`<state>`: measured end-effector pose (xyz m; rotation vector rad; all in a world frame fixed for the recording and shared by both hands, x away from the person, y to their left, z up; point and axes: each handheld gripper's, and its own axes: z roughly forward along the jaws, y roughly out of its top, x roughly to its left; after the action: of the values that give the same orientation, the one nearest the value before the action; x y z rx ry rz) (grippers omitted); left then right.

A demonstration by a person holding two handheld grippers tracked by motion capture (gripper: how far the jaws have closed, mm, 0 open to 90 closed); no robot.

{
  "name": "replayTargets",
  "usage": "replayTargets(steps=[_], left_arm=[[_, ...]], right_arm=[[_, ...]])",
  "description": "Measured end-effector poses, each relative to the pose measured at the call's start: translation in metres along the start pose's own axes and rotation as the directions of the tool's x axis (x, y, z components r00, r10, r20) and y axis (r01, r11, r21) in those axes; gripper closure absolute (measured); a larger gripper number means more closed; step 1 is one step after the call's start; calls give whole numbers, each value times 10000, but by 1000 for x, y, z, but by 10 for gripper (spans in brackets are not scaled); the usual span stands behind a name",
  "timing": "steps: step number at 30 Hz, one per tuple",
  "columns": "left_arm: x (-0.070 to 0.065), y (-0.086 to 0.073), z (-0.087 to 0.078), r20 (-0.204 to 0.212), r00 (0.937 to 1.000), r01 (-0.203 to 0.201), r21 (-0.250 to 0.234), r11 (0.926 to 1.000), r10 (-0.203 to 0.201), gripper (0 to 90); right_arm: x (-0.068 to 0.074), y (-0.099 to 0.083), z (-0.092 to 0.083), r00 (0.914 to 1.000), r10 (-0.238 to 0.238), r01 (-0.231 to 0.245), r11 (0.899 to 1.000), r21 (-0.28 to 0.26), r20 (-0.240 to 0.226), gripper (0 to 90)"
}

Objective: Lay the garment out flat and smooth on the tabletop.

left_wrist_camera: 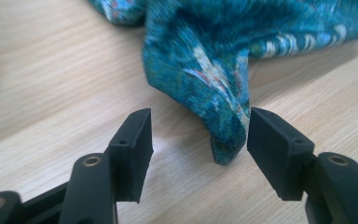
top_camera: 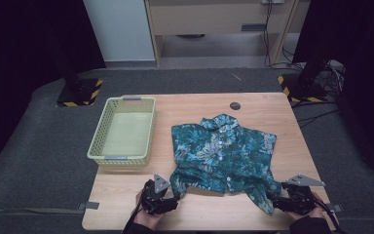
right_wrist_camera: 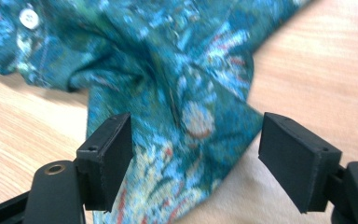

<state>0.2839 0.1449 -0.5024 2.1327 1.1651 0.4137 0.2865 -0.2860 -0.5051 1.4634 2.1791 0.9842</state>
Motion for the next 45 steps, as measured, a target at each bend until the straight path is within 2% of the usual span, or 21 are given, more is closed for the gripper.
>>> replayTargets(steps=[2, 6, 9, 11, 15, 17, 20, 22, 24, 27, 29, 31, 32, 33, 34, 36, 37, 38, 40, 42, 45], left_arm=[[0, 0, 4, -46, 10000, 45, -34, 10000, -45, 428], [4, -1, 10, 399, 9973, 620, 15, 9981, -620, 496], [5, -2, 13, 465, 9962, 732, 54, 9973, -734, 575], [4, -2, 15, 398, 9964, 748, -2, 9972, -747, 660], [3, -1, 18, 473, 9967, 665, -15, 9978, -664, 798], [3, 0, 16, 572, 9964, 626, 11, 9980, -626, 848], [4, 4, 1, 933, 9927, 793, -237, 9966, -768, 869], [8, 8, -16, 1404, 9853, 1058, -548, 9929, -972, 871], [14, 11, -34, 1893, 9746, 1328, -599, 9893, -1193, 867], [22, 5, -56, 2115, 9680, 1540, -745, 9853, -1353, 867], [27, -3, -61, 2264, 9626, 1639, -481, 9853, -1491, 861], [33, -11, -56, 2080, 9638, 1737, -153, 9847, -1668, 806], [37, -13, -51, 2040, 9608, 1898, 95, 9818, -1877, 771], [39, -15, -46, 1809, 9638, 1981, 63, 9802, -1960, 689], [39, -15, -43, 1598, 9694, 1879, 70, 9822, -1866, 597], [39, -14, -38, 1337, 9775, 1669, -153, 9859, -1634, 502], [39, -14, -37, 1129, 9824, 1531, -279, 9878, -1491, 430], [38, -13, -36, 949, 9855, 1447, -376, 9888, -1406, 400], [37, -10, -32, 564, 9905, 1288, -558, 9901, -1257, 308], [35, -9, -26, 110, 9946, 1039, -402, 9938, -1035, 254], [29, -8, -15, -94, 9966, 813, -106, 9966, -814, 181]], right_arm=[[-2, -2, 0, 9998, 163, -164, 9998, 145, 78, 257], [-3, -5, 6, 9991, 426, -428, 9971, 625, 44, 311], [0, -5, 11, 9994, 355, -353, 9954, 895, -9, 424], [2, -4, 14, 9996, 277, -264, 9947, 990, -110, 570], [3, -1, 16, 9993, 240, -208, 9943, 1041, -301, 796], [3, 1, 13, 9993, 189, -163, 9969, 770, -333, 860], [3, 5, 1, 9987, 138, -140, 9999, -31, -499, 868], [3, 8, -11, 9969, 226, -274, 9976, -630, -756, 867], [1, 10, -20, 9954, 239, -331, 9945, -991, -924, 863], [-2, 13, -30, 9945, 376, -505, 9898, -1334, -980, 862], [-6, 13, -35, 9919, 558, -730, 9855, -1530, -1140, 856], [-10, 14, -34, 9891, 750, -943, 9837, -1534, -1270, 821], [-10, 14, -32, 9896, 758, -935, 9850, -1452, -1226, 790], [-10, 14, -28, 9908, 752, -903, 9867, -1352, -1129, 752], [-10, 14, -24, 9924, 726, -850, 9882, -1275, -994, 702], [-11, 14, -16, 9936, 728, -824, 9901, -1134, -863, 652], [-10, 15, -13, 9945, 699, -784, 9906, -1121, -774, 599], [-10, 16, -11, 9957, 673, -744, 9901, -1186, -630, 536], [-10, 18, -11, 9962, 660, -733, 9875, -1394, -567, 472], [-8, 19, -12, 9977, 536, -597, 9840, -1676, -407, 392], [-7, 19, -12, 9996, 249, -276, 9815, -1892, -165, 310]])
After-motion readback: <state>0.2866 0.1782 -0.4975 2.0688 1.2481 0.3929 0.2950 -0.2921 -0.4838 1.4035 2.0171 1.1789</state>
